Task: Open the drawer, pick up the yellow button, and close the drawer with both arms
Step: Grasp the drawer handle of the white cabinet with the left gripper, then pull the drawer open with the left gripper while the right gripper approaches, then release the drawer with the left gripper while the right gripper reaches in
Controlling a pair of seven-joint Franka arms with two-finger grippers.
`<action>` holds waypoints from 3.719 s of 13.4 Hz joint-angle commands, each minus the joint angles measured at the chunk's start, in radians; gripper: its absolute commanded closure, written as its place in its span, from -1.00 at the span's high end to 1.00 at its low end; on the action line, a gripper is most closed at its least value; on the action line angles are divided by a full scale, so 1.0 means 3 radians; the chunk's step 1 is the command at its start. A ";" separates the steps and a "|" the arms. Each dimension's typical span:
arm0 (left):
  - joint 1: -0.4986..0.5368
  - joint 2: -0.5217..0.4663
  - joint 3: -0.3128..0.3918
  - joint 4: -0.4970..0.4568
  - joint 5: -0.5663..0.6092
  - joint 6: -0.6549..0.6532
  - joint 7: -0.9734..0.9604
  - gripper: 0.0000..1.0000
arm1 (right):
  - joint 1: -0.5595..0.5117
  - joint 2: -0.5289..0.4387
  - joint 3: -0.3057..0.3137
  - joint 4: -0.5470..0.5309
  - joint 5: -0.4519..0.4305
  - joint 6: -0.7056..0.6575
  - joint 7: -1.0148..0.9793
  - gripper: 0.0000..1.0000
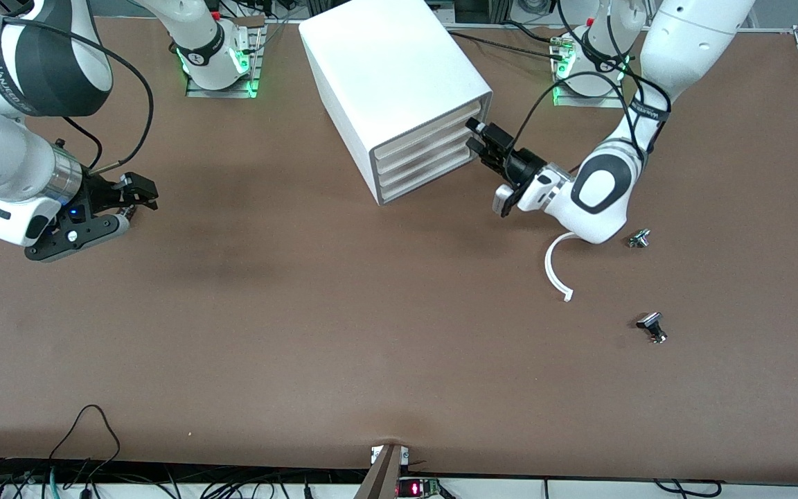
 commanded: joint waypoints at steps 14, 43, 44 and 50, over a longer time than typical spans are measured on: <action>-0.0239 0.0117 -0.0081 -0.0314 -0.0384 0.0175 0.0452 0.58 | 0.0192 0.0052 0.0046 0.0181 0.0312 0.0300 -0.0418 1.00; 0.0711 0.1048 0.0037 0.1522 0.0424 -0.0428 -0.0284 0.99 | 0.1204 0.0794 0.0229 0.0431 0.0353 0.1175 -0.1611 1.00; 0.0747 0.1042 0.0037 0.1578 0.0429 -0.0439 -0.0299 0.99 | 0.1230 0.0789 0.0240 0.0441 0.0348 0.1175 -0.1611 1.00; 0.1018 0.0869 0.0042 0.2226 0.1214 -0.0576 -0.0865 0.99 | 0.1352 0.0773 0.0261 0.0493 0.0322 0.1068 -0.1621 1.00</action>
